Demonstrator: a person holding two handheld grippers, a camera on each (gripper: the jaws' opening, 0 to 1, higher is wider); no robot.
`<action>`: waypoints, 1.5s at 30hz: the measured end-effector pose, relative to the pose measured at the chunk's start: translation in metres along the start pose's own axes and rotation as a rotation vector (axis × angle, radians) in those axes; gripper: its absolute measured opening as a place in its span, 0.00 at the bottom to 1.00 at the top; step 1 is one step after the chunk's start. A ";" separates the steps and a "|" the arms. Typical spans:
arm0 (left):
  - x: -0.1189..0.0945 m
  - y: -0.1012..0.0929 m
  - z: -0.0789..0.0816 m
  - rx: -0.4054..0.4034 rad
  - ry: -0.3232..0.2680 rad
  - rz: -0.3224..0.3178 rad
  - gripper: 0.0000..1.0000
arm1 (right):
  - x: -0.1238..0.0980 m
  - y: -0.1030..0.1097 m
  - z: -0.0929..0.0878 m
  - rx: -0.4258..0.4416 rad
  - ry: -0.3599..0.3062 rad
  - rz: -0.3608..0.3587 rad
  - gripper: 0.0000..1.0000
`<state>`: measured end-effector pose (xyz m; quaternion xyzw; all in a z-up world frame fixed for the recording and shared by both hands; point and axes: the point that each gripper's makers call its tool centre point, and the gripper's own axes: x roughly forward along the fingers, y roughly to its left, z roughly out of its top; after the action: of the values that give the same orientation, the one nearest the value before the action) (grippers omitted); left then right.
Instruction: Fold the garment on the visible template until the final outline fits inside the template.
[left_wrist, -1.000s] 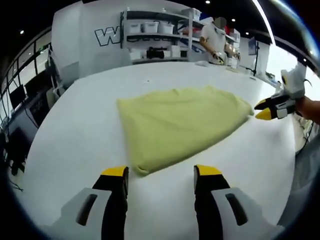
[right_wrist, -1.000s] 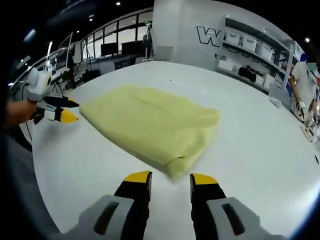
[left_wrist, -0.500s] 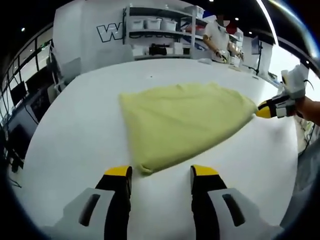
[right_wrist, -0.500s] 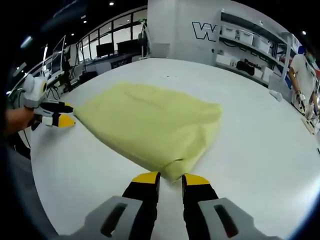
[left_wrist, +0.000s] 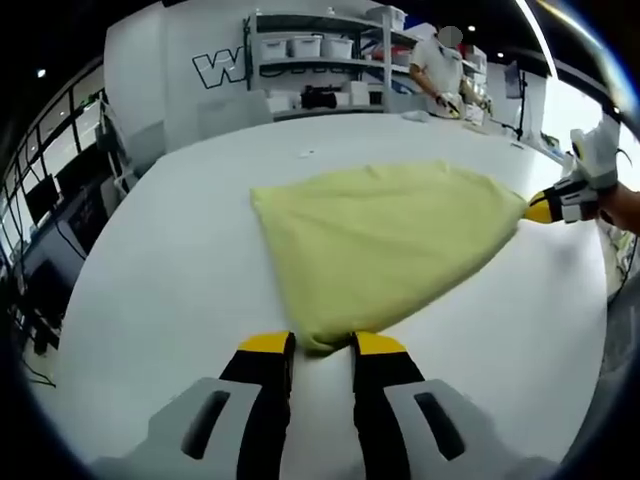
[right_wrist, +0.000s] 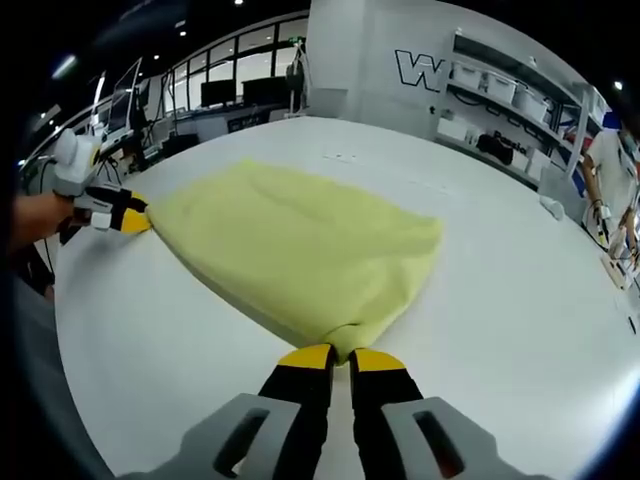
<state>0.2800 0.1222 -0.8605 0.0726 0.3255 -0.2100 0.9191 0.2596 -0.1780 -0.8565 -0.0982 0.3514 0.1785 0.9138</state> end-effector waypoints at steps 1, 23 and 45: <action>0.000 0.004 0.000 0.004 0.002 0.009 0.12 | 0.000 -0.001 0.001 -0.018 -0.001 -0.002 0.03; 0.000 0.018 0.000 0.090 0.039 0.041 0.00 | -0.005 -0.023 -0.006 -0.050 0.035 -0.047 0.01; -0.004 0.012 -0.003 0.100 0.045 0.032 0.00 | -0.002 -0.035 -0.019 -0.101 0.106 -0.069 0.00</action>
<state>0.2811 0.1351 -0.8605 0.1284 0.3339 -0.2095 0.9100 0.2610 -0.2163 -0.8669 -0.1656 0.3861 0.1589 0.8934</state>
